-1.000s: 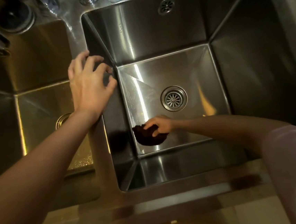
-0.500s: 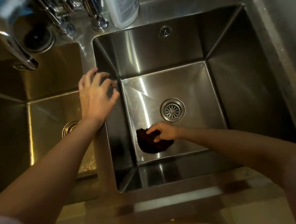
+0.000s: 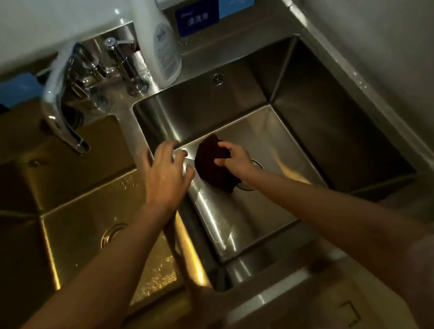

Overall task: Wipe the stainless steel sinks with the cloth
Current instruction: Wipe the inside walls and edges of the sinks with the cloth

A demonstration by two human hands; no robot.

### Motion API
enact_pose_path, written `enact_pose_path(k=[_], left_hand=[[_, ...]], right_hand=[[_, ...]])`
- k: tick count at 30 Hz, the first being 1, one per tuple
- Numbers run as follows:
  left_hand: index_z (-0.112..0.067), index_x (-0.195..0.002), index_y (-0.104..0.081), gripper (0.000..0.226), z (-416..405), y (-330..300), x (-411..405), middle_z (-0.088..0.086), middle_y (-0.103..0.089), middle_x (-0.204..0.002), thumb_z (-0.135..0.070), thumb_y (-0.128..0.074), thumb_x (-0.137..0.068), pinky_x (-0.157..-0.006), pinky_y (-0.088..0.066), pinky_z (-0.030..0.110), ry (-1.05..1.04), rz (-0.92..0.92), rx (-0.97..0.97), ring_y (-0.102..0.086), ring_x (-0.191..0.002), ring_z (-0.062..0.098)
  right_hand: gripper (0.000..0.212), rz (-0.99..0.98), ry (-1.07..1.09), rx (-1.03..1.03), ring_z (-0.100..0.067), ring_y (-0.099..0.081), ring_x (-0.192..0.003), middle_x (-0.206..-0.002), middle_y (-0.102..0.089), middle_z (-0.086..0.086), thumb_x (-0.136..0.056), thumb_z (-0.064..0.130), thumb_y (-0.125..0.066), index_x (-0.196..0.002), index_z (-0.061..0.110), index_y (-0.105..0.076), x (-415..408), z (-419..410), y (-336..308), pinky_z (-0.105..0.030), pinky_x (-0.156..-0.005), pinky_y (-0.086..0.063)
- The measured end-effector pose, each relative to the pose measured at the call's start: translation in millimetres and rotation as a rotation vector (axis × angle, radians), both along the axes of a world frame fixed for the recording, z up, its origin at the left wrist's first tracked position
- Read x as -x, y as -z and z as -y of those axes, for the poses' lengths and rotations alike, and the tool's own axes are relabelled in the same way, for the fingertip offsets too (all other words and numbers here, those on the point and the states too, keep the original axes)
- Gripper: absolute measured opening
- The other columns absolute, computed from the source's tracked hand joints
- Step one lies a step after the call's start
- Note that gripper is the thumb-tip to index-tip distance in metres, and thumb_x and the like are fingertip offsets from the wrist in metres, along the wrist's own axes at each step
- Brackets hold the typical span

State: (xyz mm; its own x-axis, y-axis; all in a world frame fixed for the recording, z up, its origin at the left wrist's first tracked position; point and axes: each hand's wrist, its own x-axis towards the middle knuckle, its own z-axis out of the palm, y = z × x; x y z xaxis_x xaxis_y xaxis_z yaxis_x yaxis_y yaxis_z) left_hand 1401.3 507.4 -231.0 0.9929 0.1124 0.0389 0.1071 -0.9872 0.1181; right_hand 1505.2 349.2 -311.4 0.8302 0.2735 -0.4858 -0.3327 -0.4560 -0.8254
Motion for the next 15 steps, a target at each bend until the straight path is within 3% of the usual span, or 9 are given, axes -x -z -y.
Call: enact_pose_path(k=[7, 9, 12, 15], left_hand=[[-0.014, -0.107, -0.065, 0.025, -25.5, -22.6, -33.2, 0.008, -0.057, -0.128, -0.029, -0.058, -0.088, -0.113, -0.018, 0.05, 0.43, 0.107, 0.003, -0.048, -0.125, 0.024], [-0.011, -0.105, -0.065, 0.024, -35.4, -26.9, -43.8, 0.01, -0.058, -0.126, -0.027, -0.057, -0.089, -0.111, -0.023, 0.052, 0.525, 0.096, -0.01, -0.051, -0.122, 0.027], [-0.008, -0.104, -0.066, 0.034, -48.9, -27.2, -54.9, 0.013, -0.059, -0.124, -0.032, -0.046, -0.09, -0.107, -0.031, 0.052, 0.555, 0.04, 0.012, -0.054, -0.118, 0.028], [-0.009, -0.106, -0.066, 0.047, -50.2, -21.8, -59.2, 0.012, -0.059, -0.125, -0.04, -0.036, -0.088, -0.105, -0.032, 0.049, 0.549, -0.03, 0.045, -0.055, -0.117, 0.028]], right_hand=[[0.055, 0.068, 0.413, -0.057, -0.023, -0.05, -0.126, -0.136, -0.052, -0.007, -0.084, 0.011, -0.068, -0.134, 0.022, -0.049, -7.2, -25.2, -9.9, -0.038, -0.108, -0.042], [0.054, 0.09, 0.529, -0.067, -0.022, -0.05, -0.125, -0.135, -0.053, -0.004, -0.083, 0.014, -0.069, -0.133, 0.025, -0.05, -10.7, -24.3, -8.0, -0.035, -0.106, -0.041], [0.054, 0.102, 0.712, -0.096, -0.021, -0.05, -0.124, -0.134, -0.053, -0.002, -0.082, 0.015, -0.071, -0.131, 0.026, -0.051, -17.2, -17.2, -2.7, -0.028, -0.098, -0.04], [0.054, 0.068, 0.905, -0.191, -0.022, -0.051, -0.123, -0.133, -0.053, -0.004, -0.081, 0.012, -0.072, -0.13, 0.023, -0.052, -26.5, -8.2, 1.6, -0.033, -0.103, -0.043]])
